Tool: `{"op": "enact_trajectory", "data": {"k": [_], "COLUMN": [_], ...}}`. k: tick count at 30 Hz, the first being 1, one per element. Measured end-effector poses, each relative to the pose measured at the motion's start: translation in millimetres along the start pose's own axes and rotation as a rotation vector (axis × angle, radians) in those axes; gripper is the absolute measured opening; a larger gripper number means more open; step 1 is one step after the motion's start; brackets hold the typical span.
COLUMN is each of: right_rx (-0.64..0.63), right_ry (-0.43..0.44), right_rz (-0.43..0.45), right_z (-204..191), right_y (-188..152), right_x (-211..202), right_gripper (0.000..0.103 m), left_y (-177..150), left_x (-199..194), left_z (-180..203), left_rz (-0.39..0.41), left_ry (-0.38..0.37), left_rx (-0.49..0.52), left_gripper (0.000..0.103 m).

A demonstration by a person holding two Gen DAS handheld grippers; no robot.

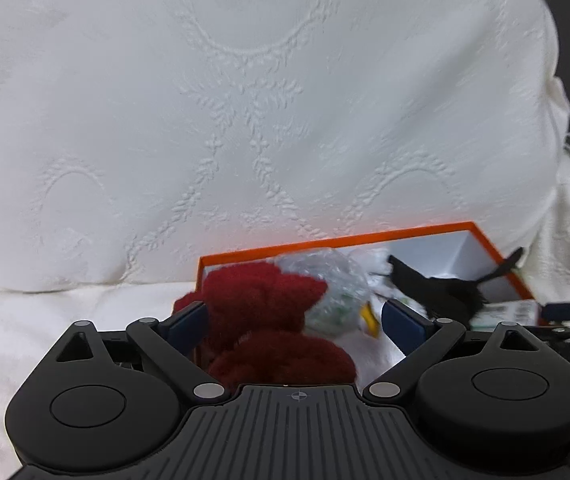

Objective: Organize objects
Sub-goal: 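Lower plush and fabric into the orange box and open both tools, then withdraw both tools and lower the left tool toward the cotton swab bag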

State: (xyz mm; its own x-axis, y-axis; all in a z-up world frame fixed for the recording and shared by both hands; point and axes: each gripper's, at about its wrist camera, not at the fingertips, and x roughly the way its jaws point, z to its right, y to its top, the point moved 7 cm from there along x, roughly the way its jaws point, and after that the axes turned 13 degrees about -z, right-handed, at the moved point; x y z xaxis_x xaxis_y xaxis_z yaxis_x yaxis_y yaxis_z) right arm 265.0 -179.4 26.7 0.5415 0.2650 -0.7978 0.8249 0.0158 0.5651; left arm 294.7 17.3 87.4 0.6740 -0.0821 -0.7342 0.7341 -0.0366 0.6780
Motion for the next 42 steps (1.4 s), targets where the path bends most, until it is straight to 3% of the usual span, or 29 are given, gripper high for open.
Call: {"op": "enact_trajectory", "data": {"k": [4,8,12,15,19,23,25,28,32,35,42], "right_rx": [0.059,0.011,0.088,0.110,0.084,0.105,0.098,0.073,0.037,0.012,-0.005], "right_ry": [0.090,0.135,0.151,0.178,0.156,0.161,0.158,0.139,0.110,0.102,0.112], "right_rz": [0.071,0.160,0.215,0.190,0.216,0.180,0.185,0.202,0.212,0.221,0.220], "right_z": [7,2,5,3,3,7,7,4,-1,-5,-9], "right_y": [-32,-79,-123,-130,-129,-129,-131,-130,-132,-133,-135], "right_x": [-41,-67,-76,-78,-80,-71,-72,-75,-76,-76,-79], "right_gripper": [0.098,0.099,0.099,0.099,0.099,0.099,0.099,0.099,0.098,0.098,0.098], "left_y": [-40,-90,-120,-126,-120,-114,-112,-111,-114,-125,-181], "left_x": [-33,-38,0,22,53,71,71,66,46,18,-45], "left_z": [8,39,82,99,104,98,93,86,73,65,51], "left_rz": [0.042,0.061,-0.005,-0.035,-0.090,-0.106,-0.094,-0.075,-0.086,-0.085,-0.184], "left_ry": [-0.042,-0.038,-0.007,0.019,0.006,0.047,0.059,0.074,0.079,0.043,0.046], "left_rx": [0.065,0.296,0.506,0.566,0.551,0.514,0.476,0.439,0.379,0.355,0.321], "left_gripper": [0.103,0.103,0.103,0.103,0.103,0.103,0.094,0.069,0.060,0.060,0.065]}}
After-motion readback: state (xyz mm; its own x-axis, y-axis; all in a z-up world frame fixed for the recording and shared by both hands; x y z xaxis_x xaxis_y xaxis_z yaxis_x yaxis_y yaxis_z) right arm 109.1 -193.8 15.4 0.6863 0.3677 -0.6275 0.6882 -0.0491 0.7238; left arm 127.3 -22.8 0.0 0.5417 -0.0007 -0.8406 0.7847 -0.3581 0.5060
